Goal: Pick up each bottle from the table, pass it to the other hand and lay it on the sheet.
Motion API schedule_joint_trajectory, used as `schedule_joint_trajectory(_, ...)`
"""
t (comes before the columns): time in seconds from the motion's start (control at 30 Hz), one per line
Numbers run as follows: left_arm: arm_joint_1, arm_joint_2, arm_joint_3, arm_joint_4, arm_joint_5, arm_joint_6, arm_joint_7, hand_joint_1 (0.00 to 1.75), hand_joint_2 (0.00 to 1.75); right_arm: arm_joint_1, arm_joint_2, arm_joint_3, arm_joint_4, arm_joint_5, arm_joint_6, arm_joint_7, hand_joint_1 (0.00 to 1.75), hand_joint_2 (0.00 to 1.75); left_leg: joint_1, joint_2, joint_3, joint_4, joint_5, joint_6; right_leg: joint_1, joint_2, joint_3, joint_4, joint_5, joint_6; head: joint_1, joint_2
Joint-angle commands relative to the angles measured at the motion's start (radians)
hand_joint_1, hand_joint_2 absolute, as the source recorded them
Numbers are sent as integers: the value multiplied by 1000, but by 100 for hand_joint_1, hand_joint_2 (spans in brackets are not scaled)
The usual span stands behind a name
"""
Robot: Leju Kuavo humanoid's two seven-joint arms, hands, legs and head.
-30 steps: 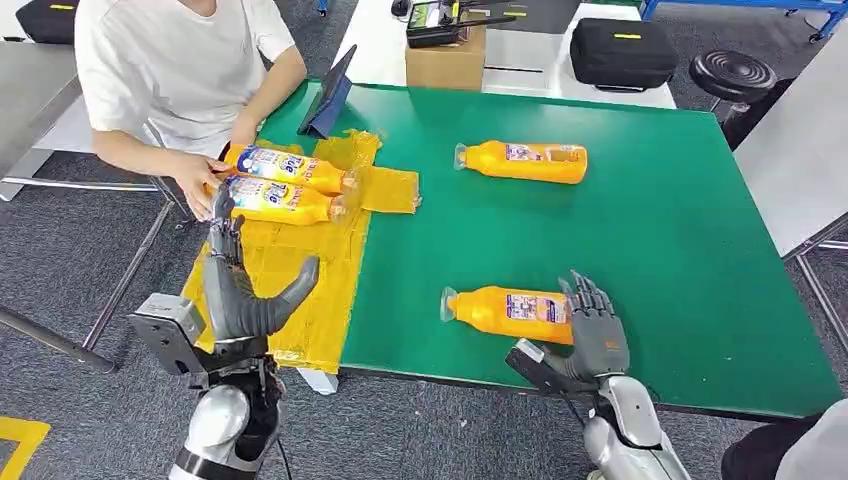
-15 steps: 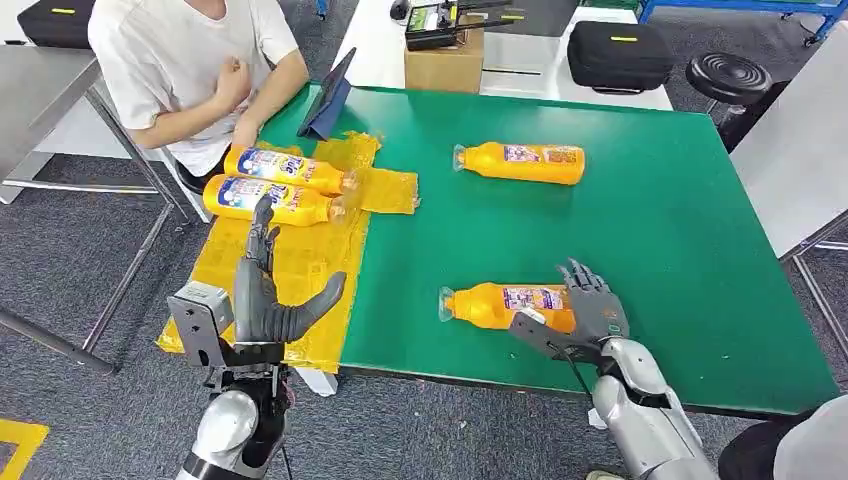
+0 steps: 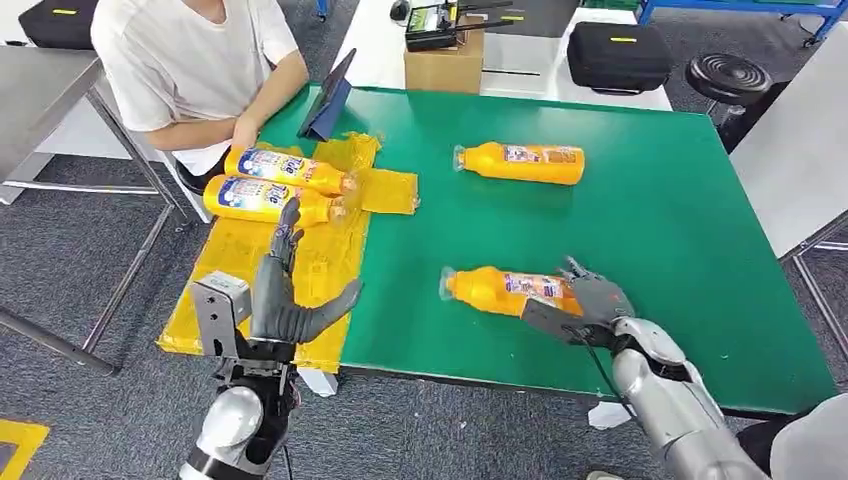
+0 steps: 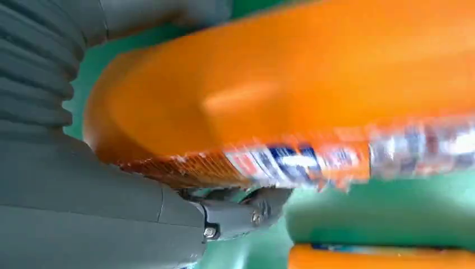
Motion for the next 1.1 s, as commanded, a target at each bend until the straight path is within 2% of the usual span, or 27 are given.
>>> schedule_joint_trajectory(0.03, -102, 47, -75, 135, 45, -13, -11, 0, 175, 16, -16, 15, 100, -266, 58, -125, 175, 175, 1, -5, 3, -2, 0, -2, 1, -5, 5, -2, -1, -2, 0, 0)
schedule_joint_trajectory(0.3, -97, 52, -77, 143, 74, 0, -6, 0, 175, 27, -3, 27, 93, -342, 51, -133, 175, 175, 1, 0, 2, -1, -1, -2, 1, -1, 2, -1, -1, -1, 0, 0)
schedule_joint_trajectory(0.37, -84, 57, -87, 142, 56, 5, -16, 0, 175, 63, 25, -12, 46, -407, 19, -194, 175, 175, 1, -1, 3, -1, -1, -2, 2, -2, 3, -2, -1, -2, 0, 0)
schedule_joint_trajectory(0.4, -82, 57, -87, 142, 56, 6, -17, 0, 175, 65, 29, -12, 44, -408, 17, -192, 175, 175, 2, 0, 5, -2, -1, -3, 2, -2, 5, -3, -1, -3, 0, 0)
schedule_joint_trajectory(0.47, -48, 49, -87, 150, 27, 25, -10, 0, 175, 144, 78, -105, -76, -497, -57, -277, 175, 175, 1, 0, 3, -1, -1, -2, 1, -1, 3, -1, -1, -2, 0, 0)
schedule_joint_trajectory(0.53, -3, 42, -98, 175, 45, -12, 35, 0, 175, 224, 124, -171, -213, -541, -103, -294, 175, 175, 2, 2, 5, -3, -2, -3, 2, 1, 5, -3, -1, -3, 0, 0)
schedule_joint_trajectory(0.57, 46, 47, -126, 214, 102, -91, 116, 0, 175, 282, 171, -226, -327, -582, -156, -336, 175, 175, 2, 2, 4, -3, -2, -2, 2, 1, 4, -3, -1, -2, 0, 0)
schedule_joint_trajectory(0.63, 77, 47, -154, 273, 114, -93, 65, 0, 175, 321, 192, -235, -425, -594, -165, -314, 175, 175, 1, 4, 6, -4, -3, -3, 1, 3, 5, -3, -2, -3, 0, 0)
schedule_joint_trajectory(0.67, 84, 56, -188, 309, 132, -114, 84, 0, 175, 338, 220, -254, -471, -628, -177, -354, 175, 175, 0, 2, 3, -3, -2, -2, 0, 2, 3, -2, -2, -2, -1, 0)
schedule_joint_trajectory(0.8, 75, 56, -244, 382, 146, -99, 58, 0, 175, 362, 262, -234, -567, -643, -208, -376, 175, 175, 1, 1, 2, -2, -5, -4, 1, 1, 1, 0, -4, -3, 0, 0)
schedule_joint_trajectory(0.87, 57, 56, -250, 379, 163, -116, 17, 0, 175, 358, 280, -209, -589, -654, -212, -392, 175, 175, 1, 0, -4, -1, -3, -3, 1, 0, -3, 0, -3, -2, 0, 0)
schedule_joint_trajectory(0.9, 47, 61, -264, 356, 155, -134, -10, 0, 175, 351, 281, -182, -599, -654, -206, -396, 175, 175, 1, 1, -1, 0, -5, -4, 1, 1, -1, 1, -4, -3, 0, 0)
schedule_joint_trajectory(1.0, 32, 61, -269, 283, 118, -161, -16, 0, 175, 318, 277, -118, -574, -651, -185, -394, 175, 175, 1, 2, -4, 0, -4, -4, 1, 1, -4, 1, -3, -3, 0, 0)
schedule_joint_trajectory(1.1, 32, 58, -264, 266, 112, -165, 2, 0, 175, 312, 276, -113, -559, -654, -186, -395, 175, 175, 1, 1, -6, 0, -2, -3, 1, 1, -6, 0, -2, -2, 0, 0)
